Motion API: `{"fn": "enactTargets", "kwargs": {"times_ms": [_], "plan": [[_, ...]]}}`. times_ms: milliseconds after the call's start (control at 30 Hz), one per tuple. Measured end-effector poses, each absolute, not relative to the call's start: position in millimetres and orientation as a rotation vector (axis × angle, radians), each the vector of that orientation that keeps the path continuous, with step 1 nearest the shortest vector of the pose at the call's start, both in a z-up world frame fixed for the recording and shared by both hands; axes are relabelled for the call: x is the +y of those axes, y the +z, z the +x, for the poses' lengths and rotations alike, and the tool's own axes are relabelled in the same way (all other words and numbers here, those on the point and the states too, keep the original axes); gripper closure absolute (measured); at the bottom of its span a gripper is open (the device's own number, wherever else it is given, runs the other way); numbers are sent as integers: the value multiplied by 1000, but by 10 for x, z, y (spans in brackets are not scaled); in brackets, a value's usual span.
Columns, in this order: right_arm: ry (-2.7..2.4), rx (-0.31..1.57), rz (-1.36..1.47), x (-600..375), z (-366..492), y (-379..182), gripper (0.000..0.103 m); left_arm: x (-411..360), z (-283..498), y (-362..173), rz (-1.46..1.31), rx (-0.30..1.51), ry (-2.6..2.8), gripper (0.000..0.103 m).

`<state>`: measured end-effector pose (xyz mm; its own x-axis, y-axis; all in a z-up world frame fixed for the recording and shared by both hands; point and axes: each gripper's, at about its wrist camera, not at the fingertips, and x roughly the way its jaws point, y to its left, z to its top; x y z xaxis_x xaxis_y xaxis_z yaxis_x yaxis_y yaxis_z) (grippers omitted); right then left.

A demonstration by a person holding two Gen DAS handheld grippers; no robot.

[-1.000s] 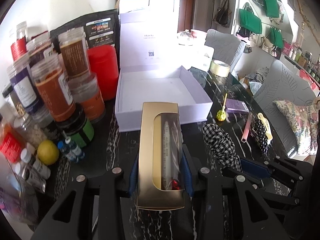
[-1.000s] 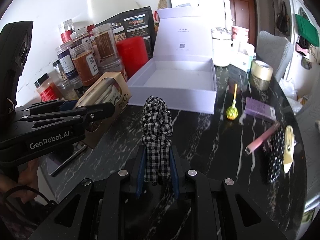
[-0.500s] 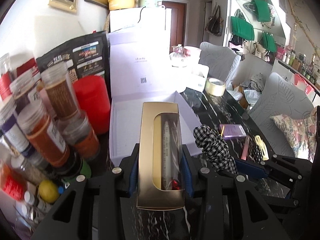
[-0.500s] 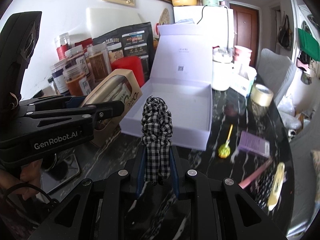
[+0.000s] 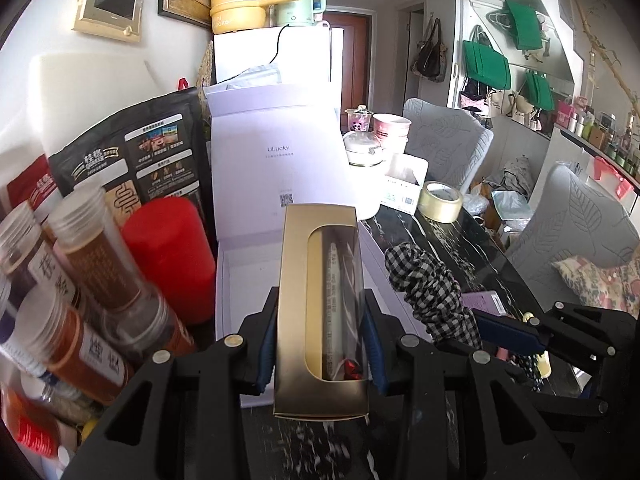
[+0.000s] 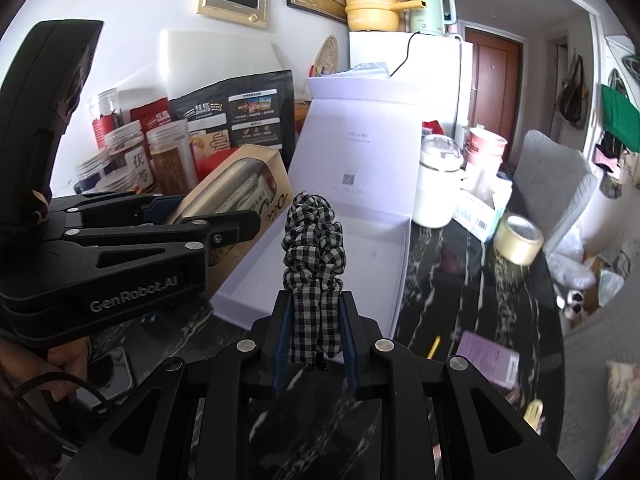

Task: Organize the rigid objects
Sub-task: 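Carry the gold box and gingham scrunchie toward the lavender gift box, then release the gold box and gingham scrunchie into the lavender gift box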

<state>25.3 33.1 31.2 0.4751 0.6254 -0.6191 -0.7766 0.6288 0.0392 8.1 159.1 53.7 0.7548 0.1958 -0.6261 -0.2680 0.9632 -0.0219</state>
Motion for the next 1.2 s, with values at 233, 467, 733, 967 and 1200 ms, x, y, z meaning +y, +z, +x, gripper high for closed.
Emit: {"fn": "enactTargets", "kwargs": {"times_ms": [233,467,733,967,1200], "plan": [[872,630,-272,486,544,377,80,1743,417,584,-102,665,259,66],[869,605,-303,661,807,459,80,1908,759,574,-98,675,266,66],[869,622,-351,947,1164,417,80,2155,1127,430,-98,717,304,66],[865,675,-370,1169,1496,223,80,2332,1460,242,-83,771,332,66],[826,745,-383,1349,1819,15,80,2515,1715,19,-92,812,367,66]]}}
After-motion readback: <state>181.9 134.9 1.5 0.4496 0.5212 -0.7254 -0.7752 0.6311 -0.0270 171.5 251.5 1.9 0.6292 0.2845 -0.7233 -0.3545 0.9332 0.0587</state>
